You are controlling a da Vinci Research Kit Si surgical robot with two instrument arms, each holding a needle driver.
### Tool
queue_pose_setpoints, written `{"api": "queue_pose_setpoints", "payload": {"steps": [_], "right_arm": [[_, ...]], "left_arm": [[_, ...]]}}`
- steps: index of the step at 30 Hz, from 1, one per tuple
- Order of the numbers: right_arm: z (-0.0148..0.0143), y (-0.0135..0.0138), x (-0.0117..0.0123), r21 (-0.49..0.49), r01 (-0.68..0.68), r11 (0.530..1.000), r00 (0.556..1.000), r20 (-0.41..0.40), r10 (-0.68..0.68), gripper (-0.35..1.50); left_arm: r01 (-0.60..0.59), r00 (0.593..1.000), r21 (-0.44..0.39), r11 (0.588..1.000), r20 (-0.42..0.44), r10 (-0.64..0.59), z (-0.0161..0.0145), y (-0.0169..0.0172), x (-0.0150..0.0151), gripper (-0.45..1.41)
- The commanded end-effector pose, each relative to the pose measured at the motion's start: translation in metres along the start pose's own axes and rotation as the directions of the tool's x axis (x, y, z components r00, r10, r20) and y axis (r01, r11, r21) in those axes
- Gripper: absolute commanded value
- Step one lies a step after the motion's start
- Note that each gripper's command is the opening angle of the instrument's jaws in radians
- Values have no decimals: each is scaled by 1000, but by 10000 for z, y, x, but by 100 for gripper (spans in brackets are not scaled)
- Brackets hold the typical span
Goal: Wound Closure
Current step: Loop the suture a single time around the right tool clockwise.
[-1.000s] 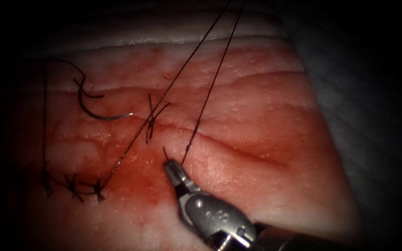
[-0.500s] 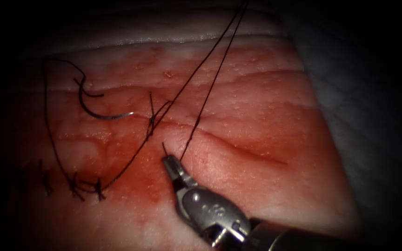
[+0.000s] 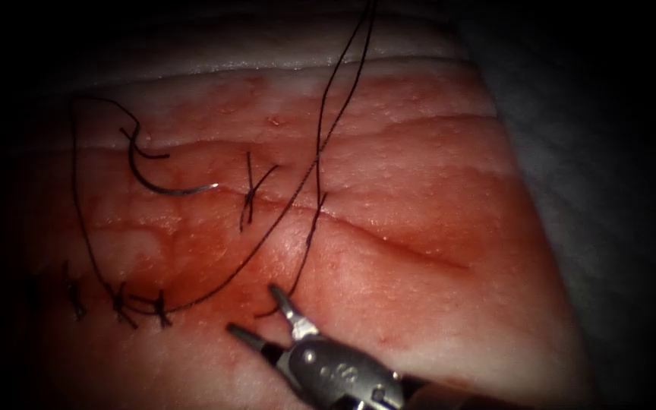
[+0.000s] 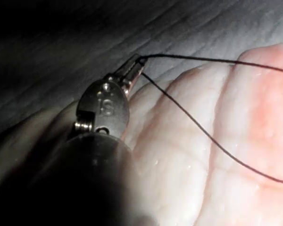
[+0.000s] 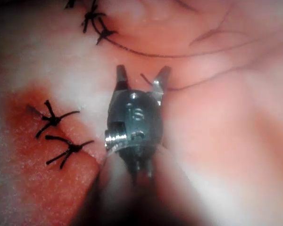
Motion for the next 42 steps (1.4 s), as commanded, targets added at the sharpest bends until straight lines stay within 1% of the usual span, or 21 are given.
{"api": "queue_pose_setpoints", "payload": {"steps": [1,4,5,8,10,12,13,17,18,19,20,22,23,24,26,27,32,35,36,39,42], "right_arm": [[7,6,-1,13,8,1000,999,-33,-8,135],[-3,17,5,60,66,996,994,-92,-61,145],[-3,17,5,60,66,996,994,-92,-61,145],[-17,25,9,92,75,993,991,-116,-64,145],[-34,37,15,136,77,988,990,-124,-61,145],[-46,50,19,176,79,981,990,-126,-57,142],[-55,64,25,214,78,974,991,-127,-52,138],[-69,92,36,268,85,960,990,-127,-53,132],[-75,105,44,287,80,955,991,-125,-45,120],[-75,105,44,287,80,955,991,-125,-45,120],[-78,112,47,292,76,954,991,-125,-41,110],[-77,132,60,288,58,956,991,-134,-20,61],[-77,132,60,288,58,956,991,-134,-20,61],[-71,135,62,274,53,960,991,-131,-17,9],[-67,134,62,263,64,963,992,-125,-32,6],[-54,124,57,253,111,961,990,-113,-84,-11],[-35,113,52,239,139,961,987,-106,-116,-13],[-19,117,57,249,132,960,989,-102,-110,-23],[-9,122,67,257,123,959,990,-99,-100,-34],[8,123,90,296,107,949,992,-95,-83,-35],[22,115,100,361,60,931,997,-59,-42,-35]], "left_arm": [[11,999,-40,999,-36,-13,-9,8,17,-45],[21,990,-154,988,-131,-42,-47,62,76,-45],[21,990,-154,988,-131,-42,-47,62,76,-45],[19,986,-227,974,-154,-56,-68,97,111,-45],[14,979,-294,956,-188,-73,-88,128,145,-45],[16,973,-328,945,-211,-90,-101,145,165,-45],[0,969,-357,934,-231,-88,-115,165,186,-45],[-33,969,-415,909,-235,-72,-138,201,218,-45],[-48,970,-434,900,-237,-63,-147,215,230,-45],[-48,970,-434,900,-237,-63,-147,215,230,-45],[-55,969,-442,895,-240,-58,-152,223,237,-45],[-78,968,-465,882,-248,-45,-164,245,258,-45],[-78,968,-465,882,-248,-45,-164,245,258,-45],[-84,968,-475,876,-248,-41,-168,253,268,-45],[-90,968,-476,875,-248,-35,-169,256,272,-45],[-96,968,-485,869,-248,-31,-170,263,285,-45],[-105,968,-492,864,-248,-24,-169,273,300,-45],[-113,967,-492,863,-253,-18,-165,280,309,-45],[-128,966,-450,884,-257,9,-161,286,314,-45],[-179,956,-376,909,-284,71,-150,301,319,-45],[-204,956,-323,924,-271,116,-140,310,321,-45]]}}
